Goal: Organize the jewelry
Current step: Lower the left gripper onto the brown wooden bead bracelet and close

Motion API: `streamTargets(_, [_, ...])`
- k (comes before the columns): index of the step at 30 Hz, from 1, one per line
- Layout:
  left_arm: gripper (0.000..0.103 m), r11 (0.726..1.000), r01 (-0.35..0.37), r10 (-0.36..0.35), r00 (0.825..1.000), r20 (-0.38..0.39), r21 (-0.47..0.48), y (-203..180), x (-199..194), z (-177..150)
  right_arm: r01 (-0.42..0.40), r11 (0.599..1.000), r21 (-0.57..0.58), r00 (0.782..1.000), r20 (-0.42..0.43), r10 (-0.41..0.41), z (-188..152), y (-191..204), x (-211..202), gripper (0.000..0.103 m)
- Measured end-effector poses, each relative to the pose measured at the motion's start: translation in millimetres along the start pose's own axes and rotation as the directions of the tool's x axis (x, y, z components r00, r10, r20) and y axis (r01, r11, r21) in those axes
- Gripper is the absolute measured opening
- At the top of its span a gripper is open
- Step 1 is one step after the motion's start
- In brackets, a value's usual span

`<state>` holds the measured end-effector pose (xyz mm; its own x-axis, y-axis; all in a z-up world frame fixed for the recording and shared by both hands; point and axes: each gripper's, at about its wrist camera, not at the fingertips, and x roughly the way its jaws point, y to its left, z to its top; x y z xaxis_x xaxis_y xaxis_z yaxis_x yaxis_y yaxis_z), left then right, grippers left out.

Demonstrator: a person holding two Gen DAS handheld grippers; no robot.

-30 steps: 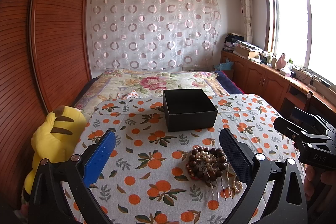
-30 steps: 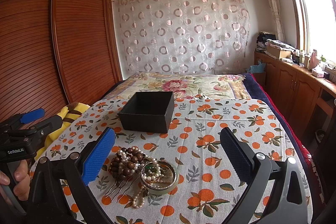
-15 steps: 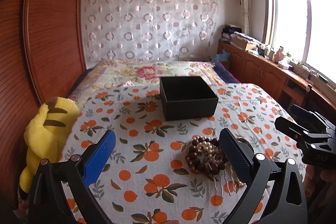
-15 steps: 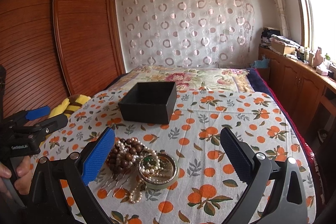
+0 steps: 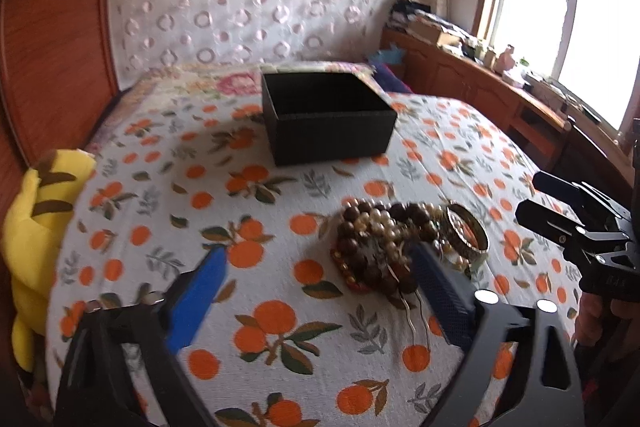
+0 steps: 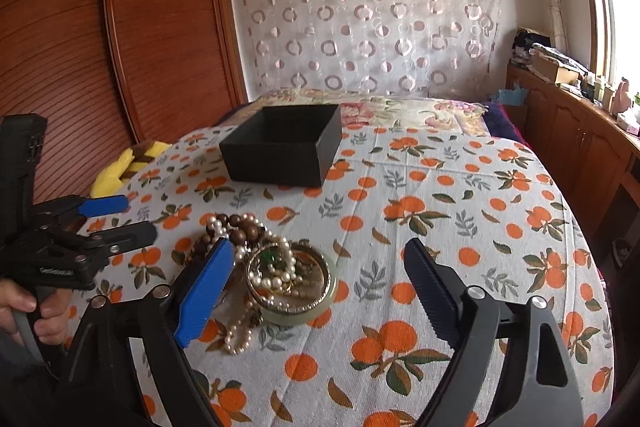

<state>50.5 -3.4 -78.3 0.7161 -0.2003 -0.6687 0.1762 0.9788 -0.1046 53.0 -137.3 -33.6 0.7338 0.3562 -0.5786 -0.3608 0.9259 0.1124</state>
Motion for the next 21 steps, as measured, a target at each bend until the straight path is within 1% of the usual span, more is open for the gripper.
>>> streamTargets(1, [0.078,1.0,0.014,-0.014,1.0,-0.011,0.0,-0.1,3.7,-0.2,-0.001,1.0,-0.003,1.0,-0.005,0.001,-1.3,-0.2,1.0,0.083])
streamTargets(3, [0.072,0.999,0.035,-0.035,0.999,-0.026,-0.005,-0.6,9.2,-0.2,-0.005,1.0,-0.009,1.0,-0.019,0.005,-4.0,0.3,3.3,0.078])
streamTargets(5, [0.064,0.998,0.067,-0.068,0.997,-0.045,-0.015,-0.7,16.7,0.7,-0.013,1.0,-0.013,0.999,-0.033,0.012,-5.8,1.2,5.2,0.075])
streamTargets(6, [0.061,0.997,0.07,-0.071,0.996,-0.057,-0.014,-1.4,20.4,1.0,-0.016,1.0,-0.015,0.999,-0.039,0.016,-6.8,1.8,6.5,0.072])
streamTargets(8, [0.049,0.997,0.074,-0.076,0.994,-0.08,-0.016,-2.2,29.3,2.1,-0.019,1.0,-0.022,0.999,-0.047,0.018,-8.2,3.1,8.0,0.07])
streamTargets(9, [0.047,0.997,0.08,-0.082,0.993,-0.089,-0.02,-2.0,32.8,2.4,-0.022,0.999,-0.024,0.998,-0.051,0.021,-9.0,3.9,8.6,0.07])
streamTargets(11, [0.037,0.997,0.077,-0.078,0.991,-0.105,-0.014,-2.8,40.3,2.8,-0.026,0.999,-0.026,0.998,-0.053,0.024,-10.3,4.8,8.5,0.07])
streamTargets(13, [0.032,0.997,0.078,-0.079,0.99,-0.118,-0.01,-4.5,45.8,4.0,-0.027,0.999,-0.028,0.998,-0.055,0.026,-11.6,5.5,8.4,0.069])
streamTargets(15, [0.03,0.997,0.082,-0.082,0.989,-0.121,-0.004,-6.2,49.9,5.4,-0.028,0.999,-0.027,0.998,-0.057,0.026,-12.3,5.1,8.2,0.07])
streamTargets(19, [0.028,0.998,0.05,-0.045,0.989,-0.144,0.037,-14.0,61.6,9.8,-0.027,0.999,-0.025,0.998,-0.058,0.026,-12.9,3.9,7.7,0.07])
streamTargets(21, [0.028,0.998,0.04,-0.032,0.989,-0.142,0.054,-16.4,65.0,12.0,-0.027,0.999,-0.025,0.998,-0.058,0.026,-12.9,3.9,7.7,0.07])
